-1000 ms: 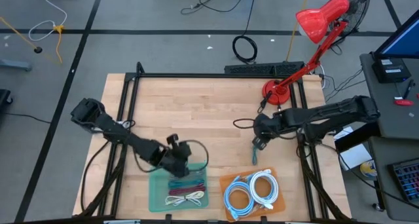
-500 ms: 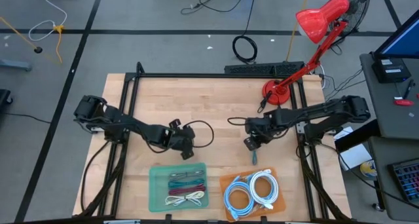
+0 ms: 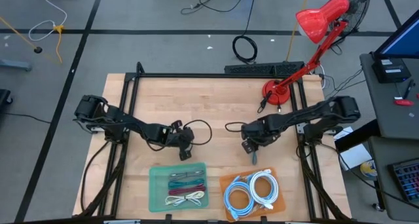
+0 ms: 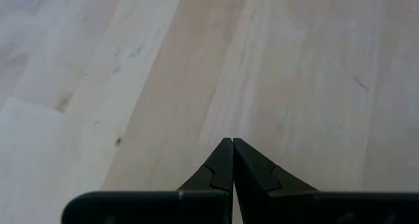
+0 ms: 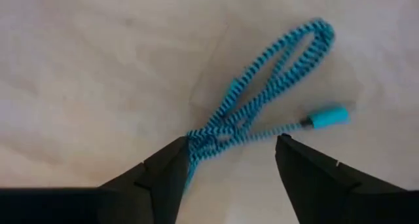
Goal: Pick & Place USB Port
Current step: Put the blue charger cable into the green bin
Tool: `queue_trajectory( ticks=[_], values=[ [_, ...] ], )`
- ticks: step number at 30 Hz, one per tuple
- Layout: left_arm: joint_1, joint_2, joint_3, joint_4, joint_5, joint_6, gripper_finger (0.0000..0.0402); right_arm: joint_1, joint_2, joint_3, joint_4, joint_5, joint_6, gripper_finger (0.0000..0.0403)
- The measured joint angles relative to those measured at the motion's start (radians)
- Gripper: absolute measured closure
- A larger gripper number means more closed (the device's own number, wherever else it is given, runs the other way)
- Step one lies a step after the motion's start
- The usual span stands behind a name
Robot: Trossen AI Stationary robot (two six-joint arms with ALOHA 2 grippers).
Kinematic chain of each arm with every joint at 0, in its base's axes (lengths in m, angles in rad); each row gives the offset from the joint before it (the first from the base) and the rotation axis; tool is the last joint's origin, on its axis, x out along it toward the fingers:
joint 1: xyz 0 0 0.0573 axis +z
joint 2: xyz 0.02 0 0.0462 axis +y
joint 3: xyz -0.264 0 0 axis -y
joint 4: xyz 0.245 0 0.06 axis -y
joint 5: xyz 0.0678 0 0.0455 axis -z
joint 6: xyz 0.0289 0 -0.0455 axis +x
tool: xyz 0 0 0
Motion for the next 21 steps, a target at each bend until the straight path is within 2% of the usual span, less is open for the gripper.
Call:
queue_trajectory(
  ticks=[5,8,12,16,21],
  values=[
    [0.0,0.0,0.0,0.014,0.022,0.014,0.0394,-0.021,0.006,0.0,0.021,0.134,-0.028,0.0216],
    [0.0,0.0,0.0,0.012,0.023,0.011,0.0394,-0.034,0.008,0.0,0.018,0.168,-0.045,0.0247],
    [0.0,0.0,0.0,0.018,0.024,0.003,0.0394,-0.042,0.007,-0.006,0.02,0.168,-0.08,0.0317],
    [-0.001,0.0,0.0,0.033,0.025,-0.005,0.0394,-0.047,0.007,-0.037,0.102,0.17,-0.12,0.0391],
    [-0.001,0.0,0.0,0.059,0.019,-0.006,0.0394,-0.048,0.007,-0.042,0.267,0.256,-0.219,0.0398]
  ],
)
